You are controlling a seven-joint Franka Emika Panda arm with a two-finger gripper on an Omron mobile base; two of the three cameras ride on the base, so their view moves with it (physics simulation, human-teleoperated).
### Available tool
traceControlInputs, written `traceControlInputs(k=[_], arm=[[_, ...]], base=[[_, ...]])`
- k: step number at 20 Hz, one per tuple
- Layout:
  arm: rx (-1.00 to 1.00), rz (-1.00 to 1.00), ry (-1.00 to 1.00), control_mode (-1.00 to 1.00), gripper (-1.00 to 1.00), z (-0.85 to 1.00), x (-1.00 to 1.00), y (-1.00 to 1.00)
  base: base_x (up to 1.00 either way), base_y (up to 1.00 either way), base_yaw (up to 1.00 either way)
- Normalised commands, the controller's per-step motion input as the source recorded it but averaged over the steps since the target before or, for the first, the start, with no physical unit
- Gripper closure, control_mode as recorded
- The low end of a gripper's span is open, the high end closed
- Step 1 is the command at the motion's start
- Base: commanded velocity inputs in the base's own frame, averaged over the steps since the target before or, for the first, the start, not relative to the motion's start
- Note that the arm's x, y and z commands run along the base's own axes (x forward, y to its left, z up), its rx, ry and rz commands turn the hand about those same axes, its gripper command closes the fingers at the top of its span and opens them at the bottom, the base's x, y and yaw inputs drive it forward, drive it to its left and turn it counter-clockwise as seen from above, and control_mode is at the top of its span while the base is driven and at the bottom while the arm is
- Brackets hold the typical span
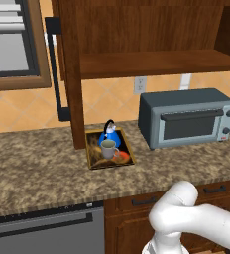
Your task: Pick the kettle from the counter and place it on the tray. Then pick the mug from the cabinet and place it on the tray. Then close the cabinet doors.
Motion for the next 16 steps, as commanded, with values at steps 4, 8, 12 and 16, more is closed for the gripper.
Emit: traceControlInputs(k=[4, 8, 12, 16], arm=[[-0.09, 0.0, -0.11, -1.0, 1.0, 0.31, -0.44, 0.01], [-0.07, 0.0, 0.03, -1.0, 1.0, 0.43, -0.23, 0.0], [-0.1, -0.01, 0.28, -1.0, 1.0, 0.23, 0.01, 0.0], [-0.13, 0.0, 0.37, -1.0, 1.0, -0.11, 0.2, 0.0]], base=[[0.0, 0.0, 0.0], [0.0, 0.0, 0.0], [0.0, 0.0, 0.0], [0.0, 0.0, 0.0]])
